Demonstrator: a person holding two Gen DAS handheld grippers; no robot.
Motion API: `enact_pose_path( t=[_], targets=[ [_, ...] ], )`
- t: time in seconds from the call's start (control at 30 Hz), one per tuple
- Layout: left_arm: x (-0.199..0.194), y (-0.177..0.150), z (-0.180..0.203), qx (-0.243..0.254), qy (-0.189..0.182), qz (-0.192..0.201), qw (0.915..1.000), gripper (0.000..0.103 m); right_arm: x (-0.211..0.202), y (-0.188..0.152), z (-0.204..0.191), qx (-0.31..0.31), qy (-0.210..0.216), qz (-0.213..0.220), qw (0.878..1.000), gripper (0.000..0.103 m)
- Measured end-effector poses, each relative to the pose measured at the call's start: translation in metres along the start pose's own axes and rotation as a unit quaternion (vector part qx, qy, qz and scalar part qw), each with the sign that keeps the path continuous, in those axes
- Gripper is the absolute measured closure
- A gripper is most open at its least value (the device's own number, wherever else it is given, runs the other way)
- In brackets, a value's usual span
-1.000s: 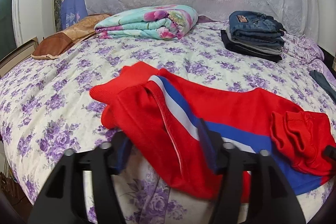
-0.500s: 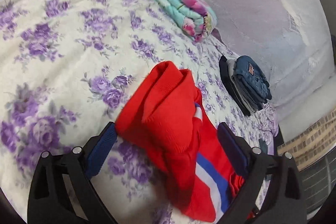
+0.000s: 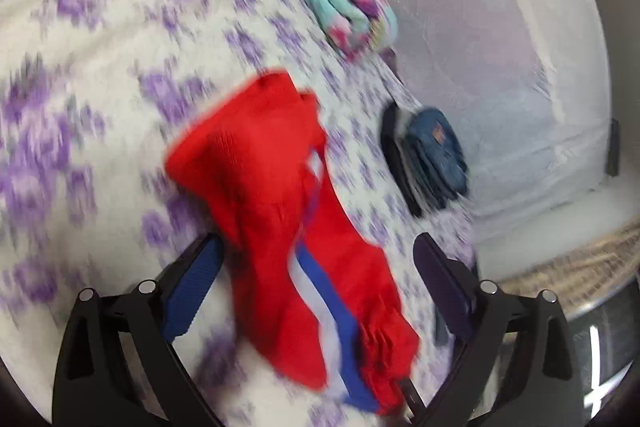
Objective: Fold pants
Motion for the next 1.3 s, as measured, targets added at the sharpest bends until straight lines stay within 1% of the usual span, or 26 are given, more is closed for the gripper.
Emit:
enact_pose_path(
  t=[0.03, 0.07, 0.1, 0.13, 0.17, 0.3, 0.37, 0.4, 0.47, 0.5, 0.53, 0.6, 0.63, 0.67, 0.7, 0.77, 0.8, 0.83, 0.87, 0.9, 0.93, 1.0, 1.1, 1.13, 1.2, 1.3],
  targets=[
    [0.002, 0.007, -0.004, -0.004, 0.012, 0.008, 0.9999, 0.019, 0.000, 0.000, 0.000, 0.001, 0.001, 0.000, 1.000, 0.003],
    [0.005, 0.012, -0.009, -0.010, 0.025, 0.012, 0.9996, 0.029, 0.000, 0.000, 0.000, 0.001, 0.001, 0.000, 1.000, 0.003],
    [0.009, 0.016, -0.014, -0.015, 0.031, 0.013, 0.9993, 0.038, 0.000, 0.000, 0.000, 0.001, 0.001, 0.000, 1.000, 0.003],
    [0.010, 0.018, -0.017, -0.015, 0.034, 0.014, 0.9992, 0.042, 0.000, 0.000, 0.000, 0.001, 0.001, 0.000, 1.000, 0.003],
    [0.010, 0.021, -0.018, -0.010, 0.040, 0.019, 0.9990, 0.051, -0.001, -0.001, 0.001, 0.001, 0.001, 0.000, 1.000, 0.003],
    [0.007, 0.028, -0.020, 0.018, 0.051, 0.040, 0.9978, 0.065, -0.002, -0.002, 0.002, 0.002, 0.002, 0.001, 1.000, 0.003],
    [0.000, 0.027, -0.016, 0.031, 0.054, 0.049, 0.9969, 0.067, -0.004, -0.002, 0.001, 0.003, 0.006, 0.006, 1.000, 0.003],
    [-0.004, 0.023, -0.007, 0.056, 0.073, 0.061, 0.9939, 0.067, -0.007, 0.000, 0.001, 0.004, 0.009, 0.015, 1.000, 0.003],
    [-0.009, 0.016, 0.008, 0.103, 0.113, 0.081, 0.9850, 0.067, -0.024, 0.006, -0.002, 0.002, 0.013, 0.061, 0.998, 0.003],
    [-0.011, 0.014, 0.015, 0.120, 0.123, 0.086, 0.9814, 0.067, -0.034, 0.011, -0.004, -0.001, 0.009, 0.082, 0.997, 0.003],
    [-0.013, 0.011, 0.026, 0.139, 0.131, 0.093, 0.9772, 0.067, -0.042, 0.016, -0.005, -0.006, -0.014, 0.099, 0.995, 0.003],
    [-0.018, 0.005, 0.039, 0.158, 0.133, 0.101, 0.9733, 0.067, -0.041, 0.020, 0.002, -0.019, -0.083, 0.086, 0.993, 0.003],
    [-0.020, 0.001, 0.048, 0.170, 0.133, 0.105, 0.9708, 0.067, -0.027, 0.018, 0.012, -0.042, -0.136, 0.043, 0.989, 0.003],
    [-0.020, -0.002, 0.056, 0.183, 0.136, 0.108, 0.9675, 0.067, -0.008, 0.009, 0.020, -0.072, -0.178, -0.018, 0.981, 0.003],
    [-0.020, -0.009, 0.068, 0.204, 0.144, 0.113, 0.9617, 0.067, 0.010, 0.003, 0.017, -0.098, -0.195, -0.056, 0.974, 0.003],
    [-0.018, -0.021, 0.086, 0.239, 0.152, 0.120, 0.9515, 0.068, 0.005, 0.009, 0.010, -0.091, -0.176, -0.041, 0.979, 0.004],
    [-0.016, -0.031, 0.100, 0.266, 0.155, 0.121, 0.9436, 0.071, 0.004, 0.011, 0.007, -0.096, -0.167, -0.038, 0.981, 0.004],
    [-0.012, -0.038, 0.110, 0.284, 0.155, 0.119, 0.9388, 0.072, 0.003, 0.011, 0.003, -0.100, -0.154, -0.030, 0.983, 0.004],
    [-0.009, -0.046, 0.119, 0.301, 0.154, 0.116, 0.9340, 0.073, -0.001, 0.012, 0.003, -0.089, -0.135, -0.016, 0.987, 0.004],
    [-0.005, -0.057, 0.133, 0.325, 0.153, 0.114, 0.9261, 0.074, -0.007, 0.012, 0.007, -0.079, -0.124, -0.004, 0.989, 0.004],
    [-0.001, -0.065, 0.142, 0.345, 0.156, 0.113, 0.9188, 0.074, -0.016, 0.015, 0.010, -0.054, -0.105, 0.023, 0.993, 0.004],
    [0.010, -0.081, 0.158, 0.382, 0.166, 0.115, 0.9020, 0.077, -0.028, 0.017, 0.022, -0.009, -0.074, 0.055, 0.996, 0.004],
    [0.029, -0.110, 0.180, 0.424, 0.161, 0.111, 0.8843, 0.079, -0.018, 0.018, 0.042, 0.090, 0.011, 0.055, 0.994, 0.003],
    [0.035, -0.118, 0.185, 0.435, 0.162, 0.110, 0.8787, 0.079, -0.020, 0.019, 0.042, 0.096, 0.021, 0.064, 0.993, 0.004],
    [0.049, -0.142, 0.201, 0.468, 0.160, 0.106, 0.8628, 0.079, -0.022, 0.022, 0.035, 0.089, 0.019, 0.075, 0.993, 0.004],
    [0.063, -0.177, 0.220, 0.509, 0.153, 0.099, 0.8411, 0.079, -0.014, 0.027, 0.013, 0.064, 0.009, 0.069, 0.996, 0.004]
  ],
)
Point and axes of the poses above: each gripper's, at about its wrist camera, not at the fingertips, and x roughly the way its jaws point, z to its right, y to its top, the point moved 9 cm from there along x, roughly the way its jaws point, and after that the axes turned 12 degrees about -z, right-handed, at the moved point
